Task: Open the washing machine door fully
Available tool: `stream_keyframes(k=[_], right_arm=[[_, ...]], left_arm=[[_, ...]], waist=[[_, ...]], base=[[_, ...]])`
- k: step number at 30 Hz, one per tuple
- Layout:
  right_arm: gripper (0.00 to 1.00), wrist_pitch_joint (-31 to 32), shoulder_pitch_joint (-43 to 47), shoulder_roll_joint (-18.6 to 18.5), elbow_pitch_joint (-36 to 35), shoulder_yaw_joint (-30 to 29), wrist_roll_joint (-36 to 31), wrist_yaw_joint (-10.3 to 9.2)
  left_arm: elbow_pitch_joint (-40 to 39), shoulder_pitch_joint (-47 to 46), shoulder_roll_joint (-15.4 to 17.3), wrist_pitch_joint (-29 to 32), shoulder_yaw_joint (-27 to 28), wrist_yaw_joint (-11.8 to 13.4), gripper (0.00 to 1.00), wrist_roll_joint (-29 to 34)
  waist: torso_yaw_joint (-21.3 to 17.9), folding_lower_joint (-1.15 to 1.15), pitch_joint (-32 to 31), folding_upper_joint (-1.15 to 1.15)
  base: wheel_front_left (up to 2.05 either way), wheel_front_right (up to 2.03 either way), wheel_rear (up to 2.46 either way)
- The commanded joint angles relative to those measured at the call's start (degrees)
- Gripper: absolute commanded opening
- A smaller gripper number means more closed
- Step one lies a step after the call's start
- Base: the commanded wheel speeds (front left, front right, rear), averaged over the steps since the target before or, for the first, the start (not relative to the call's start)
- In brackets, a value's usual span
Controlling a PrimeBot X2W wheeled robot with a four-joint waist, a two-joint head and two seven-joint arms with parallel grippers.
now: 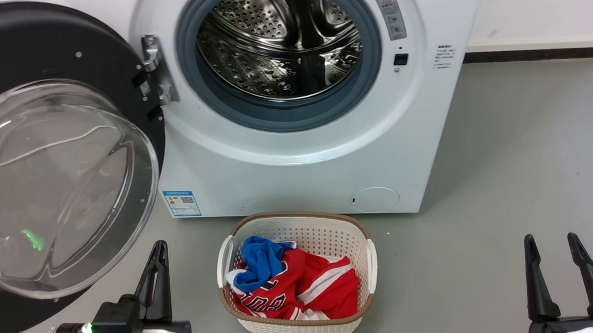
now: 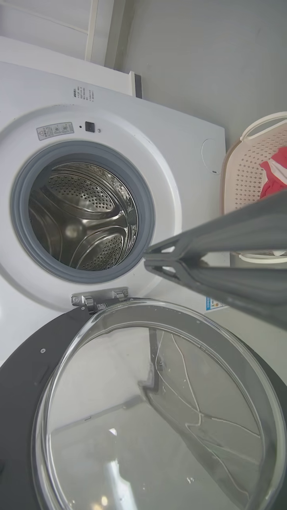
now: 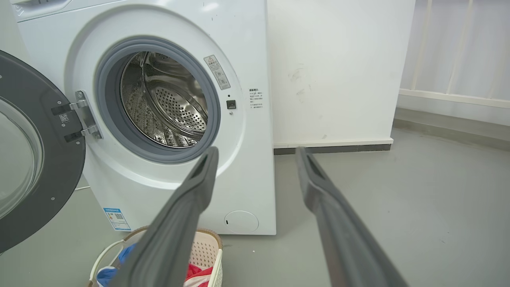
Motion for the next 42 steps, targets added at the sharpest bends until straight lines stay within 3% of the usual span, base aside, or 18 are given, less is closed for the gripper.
stream_keyframes(k=[1, 5, 6, 7, 8, 31, 32, 37, 42], right_arm=[[1.00, -0.1, 0.8, 0.1, 0.1, 0.0, 0.2, -0.01], [1.00, -0.1, 0.6, 0.1, 0.0, 0.1, 0.4, -0.01], [1.00, -0.1, 0.5, 0.1, 0.0, 0.1, 0.4, -0.01], [1.00, -0.1, 0.5, 0.1, 0.0, 0.2, 0.4, -0.01], [1.00, -0.1, 0.5, 0.1, 0.0, 0.2, 0.4, -0.01], [1.00, -0.1, -0.3, 0.1, -0.2, 0.5, 0.8, -0.01], [0.00, 0.0, 0.3, 0.0, 0.0, 0.5, 0.6, 0.00], [0.00, 0.1, 0.9, 0.0, 2.2, 0.6, 0.7, 0.00], [0.00, 1.1, 0.0, -0.2, 3.2, 1.0, 6.4, 0.00]], left_arm=[[0.0, 0.6, 0.0, 0.1, -0.1, 0.6, 0.00, -0.3], [0.1, 0.8, -0.2, 0.1, -0.7, 1.6, 0.04, -0.6], [0.2, 0.8, -0.2, 0.1, -0.9, 1.7, 0.42, -0.6], [0.3, 0.9, -0.2, 0.1, -1.1, 1.9, 0.92, -0.6], [0.2, 0.8, -0.2, 0.1, -1.3, 1.9, 1.00, -0.6], [0.5, 1.3, -0.2, 0.1, -2.6, 3.4, 1.00, -0.1], [0.5, 0.8, -0.2, 0.0, -2.6, 3.1, 0.00, -0.3], [2.9, 1.3, -0.3, 0.1, -2.5, 3.0, 0.00, -0.6], [4.1, 0.4, -0.3, 1.8, -1.7, 2.6, 0.00, -6.2]], waist=[[-0.5, 0.00, 0.2, 0.00], [-1.3, 0.00, 0.5, 0.00], [-1.5, 0.00, 0.6, 0.00], [-1.6, 0.00, 0.6, 0.00], [-1.7, 0.00, 0.7, 0.00], [-2.2, 0.00, 1.1, 0.00], [-2.2, 0.01, 1.1, 0.00], [-2.2, 0.00, 1.1, 0.00], [-2.2, 0.00, 1.1, 0.00]], base=[[0.00, 0.00, 0.00], [0.00, 0.00, 0.00], [0.00, 0.00, 0.00], [0.00, 0.00, 0.00], [0.00, 0.00, 0.00], [0.00, 0.00, 0.00], [0.00, 0.00, 0.00], [0.00, 0.00, 0.00], [0.00, 0.00, 0.00]])
